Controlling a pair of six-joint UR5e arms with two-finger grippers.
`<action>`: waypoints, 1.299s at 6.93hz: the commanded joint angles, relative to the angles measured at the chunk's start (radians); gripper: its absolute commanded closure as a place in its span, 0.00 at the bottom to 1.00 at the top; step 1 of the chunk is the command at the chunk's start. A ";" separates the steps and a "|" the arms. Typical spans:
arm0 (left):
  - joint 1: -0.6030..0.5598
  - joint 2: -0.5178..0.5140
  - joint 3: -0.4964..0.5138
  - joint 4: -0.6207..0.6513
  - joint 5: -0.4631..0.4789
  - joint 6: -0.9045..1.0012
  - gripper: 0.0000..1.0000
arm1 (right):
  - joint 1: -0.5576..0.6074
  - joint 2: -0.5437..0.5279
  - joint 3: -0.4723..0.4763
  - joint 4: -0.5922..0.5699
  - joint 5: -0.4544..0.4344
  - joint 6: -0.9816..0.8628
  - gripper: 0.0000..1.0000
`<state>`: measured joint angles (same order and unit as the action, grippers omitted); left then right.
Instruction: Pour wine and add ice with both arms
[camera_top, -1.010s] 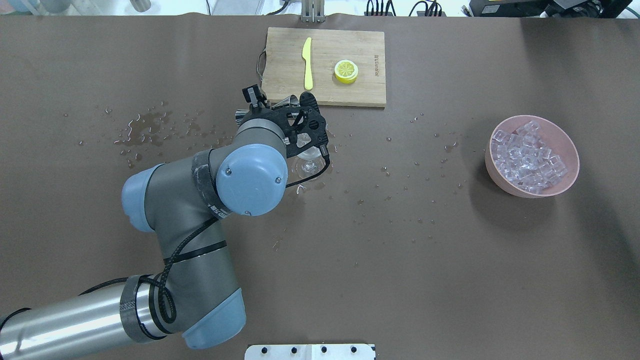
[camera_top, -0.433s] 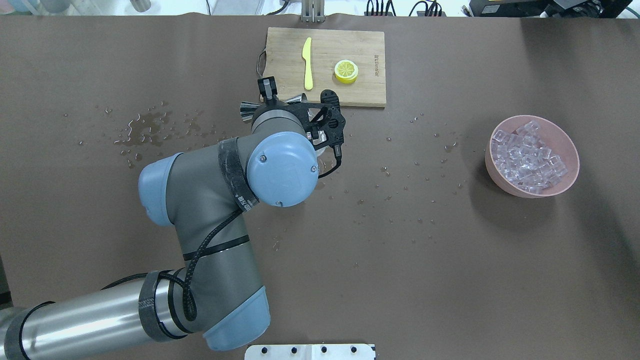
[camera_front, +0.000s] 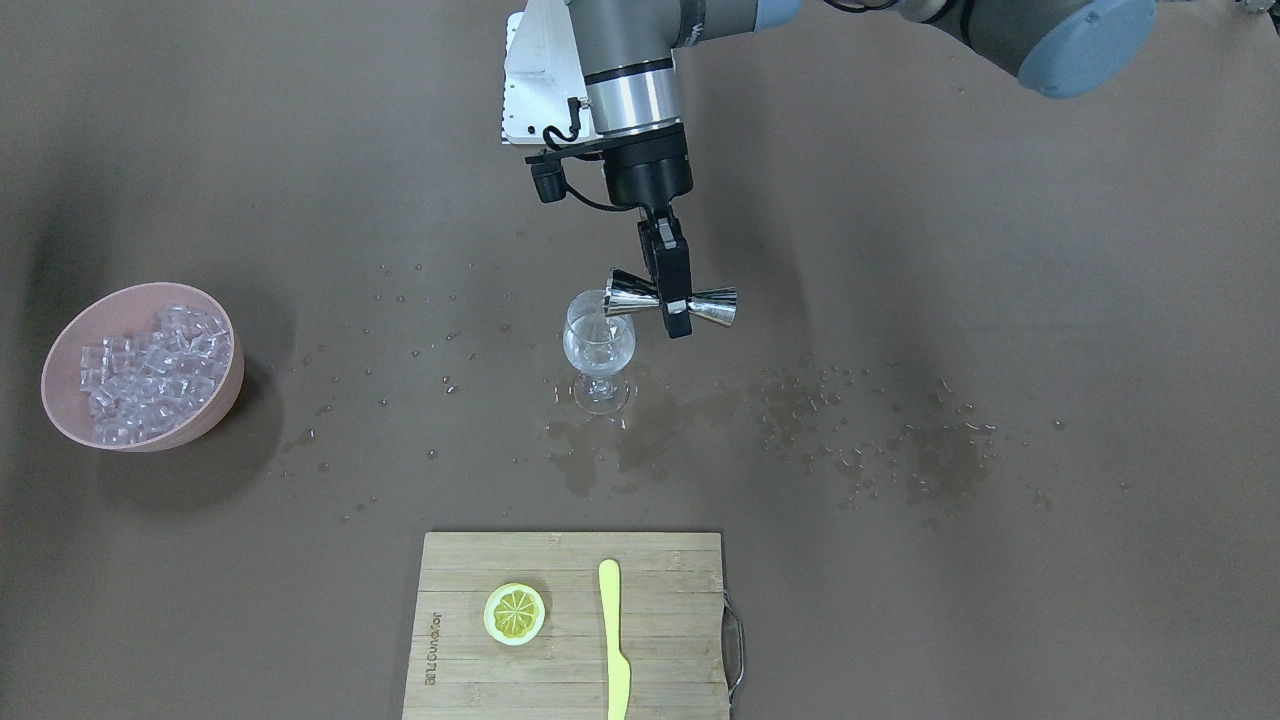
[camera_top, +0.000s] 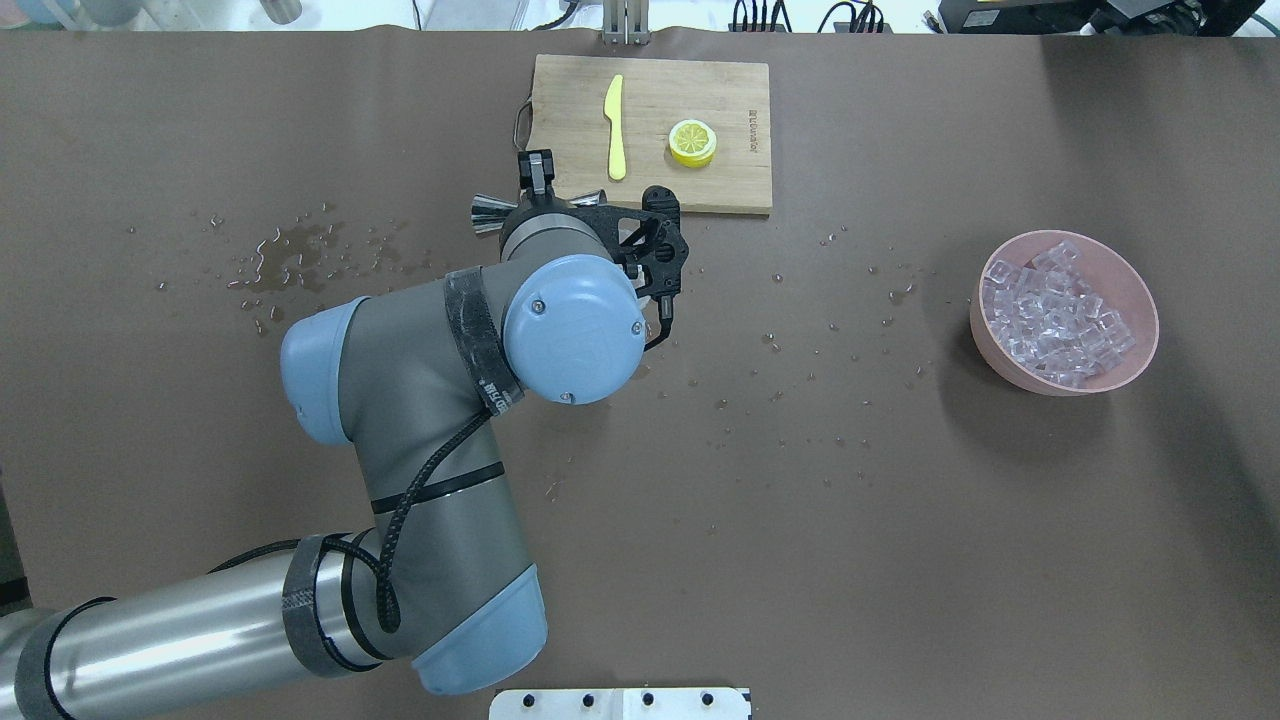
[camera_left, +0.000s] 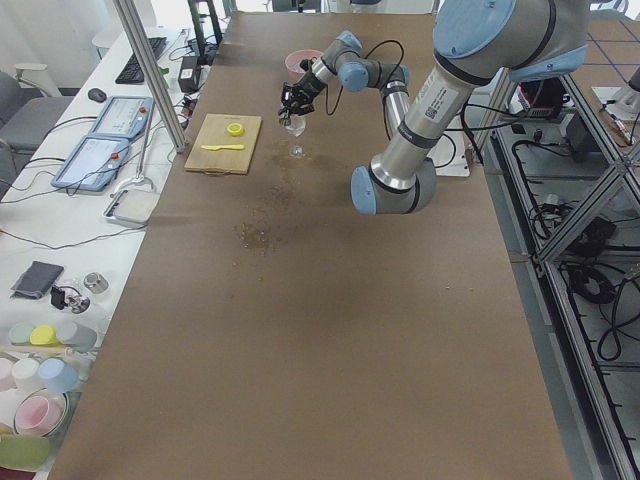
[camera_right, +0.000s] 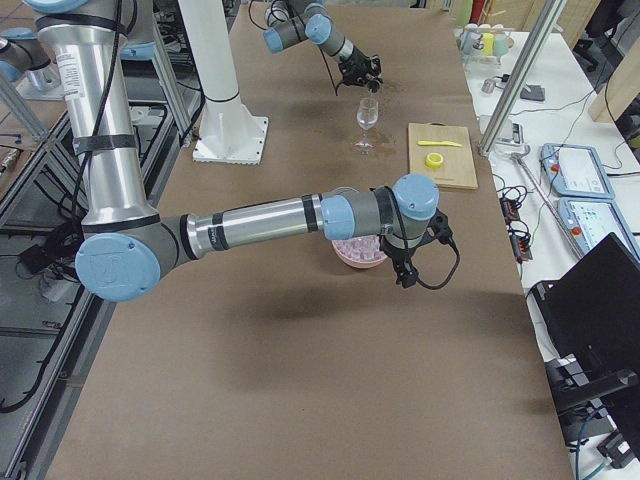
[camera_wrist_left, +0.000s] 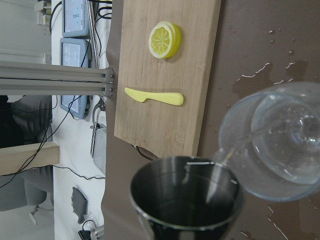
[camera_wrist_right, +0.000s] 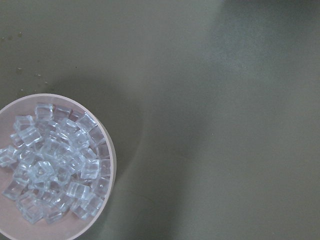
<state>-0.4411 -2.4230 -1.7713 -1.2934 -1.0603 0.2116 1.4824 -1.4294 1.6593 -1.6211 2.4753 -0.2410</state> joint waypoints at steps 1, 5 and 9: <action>-0.001 -0.042 0.000 0.069 -0.006 0.048 1.00 | -0.013 0.003 0.002 0.001 0.004 0.000 0.00; -0.065 0.205 -0.131 -0.277 -0.015 -0.186 1.00 | -0.024 0.009 0.022 0.004 -0.001 -0.003 0.00; -0.209 0.639 -0.126 -0.891 -0.192 -0.626 1.00 | -0.043 0.018 0.020 0.070 -0.015 -0.004 0.00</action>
<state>-0.5858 -1.8707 -1.9017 -2.0980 -1.1666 -0.2697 1.4487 -1.4126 1.6817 -1.5879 2.4664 -0.2450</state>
